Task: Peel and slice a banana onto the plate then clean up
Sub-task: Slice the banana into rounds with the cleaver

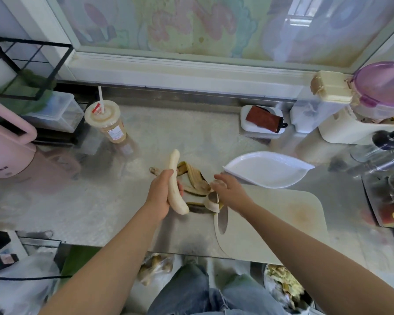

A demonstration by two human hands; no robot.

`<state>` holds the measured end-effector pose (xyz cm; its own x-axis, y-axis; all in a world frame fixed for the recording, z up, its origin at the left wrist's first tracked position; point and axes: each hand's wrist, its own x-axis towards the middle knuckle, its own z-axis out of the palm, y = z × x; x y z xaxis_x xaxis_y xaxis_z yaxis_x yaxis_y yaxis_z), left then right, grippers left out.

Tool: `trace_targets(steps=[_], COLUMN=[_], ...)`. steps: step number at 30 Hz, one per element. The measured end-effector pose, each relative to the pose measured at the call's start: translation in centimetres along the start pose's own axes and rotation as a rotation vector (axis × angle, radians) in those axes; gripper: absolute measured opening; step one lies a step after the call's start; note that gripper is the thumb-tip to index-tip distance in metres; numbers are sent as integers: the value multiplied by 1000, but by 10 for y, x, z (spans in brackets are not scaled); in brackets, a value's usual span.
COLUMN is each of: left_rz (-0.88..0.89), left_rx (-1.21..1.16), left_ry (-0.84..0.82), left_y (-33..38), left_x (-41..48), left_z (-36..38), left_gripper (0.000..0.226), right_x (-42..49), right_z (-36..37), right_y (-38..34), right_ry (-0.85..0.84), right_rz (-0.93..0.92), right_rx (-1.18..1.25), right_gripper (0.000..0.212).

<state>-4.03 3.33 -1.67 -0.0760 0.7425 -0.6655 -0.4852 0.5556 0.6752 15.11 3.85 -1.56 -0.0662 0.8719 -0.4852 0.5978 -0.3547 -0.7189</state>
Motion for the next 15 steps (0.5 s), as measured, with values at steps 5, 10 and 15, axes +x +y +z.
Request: trace_targets(steps=[5, 10, 15], left_rz=[8, -9, 182], left_rx=[423, 866, 1183], left_ry=[-266, -633, -544], left_y=[-27, -72, -129], left_x=[-11, -28, -30], left_z=[50, 106, 155], left_gripper=[22, 24, 35], right_x=[-17, -49, -70], right_z=[-46, -92, -122], right_y=[34, 84, 142], right_ry=[195, 44, 169], right_rz=[81, 159, 217], right_rx=[463, 787, 711], right_gripper=[29, 32, 19])
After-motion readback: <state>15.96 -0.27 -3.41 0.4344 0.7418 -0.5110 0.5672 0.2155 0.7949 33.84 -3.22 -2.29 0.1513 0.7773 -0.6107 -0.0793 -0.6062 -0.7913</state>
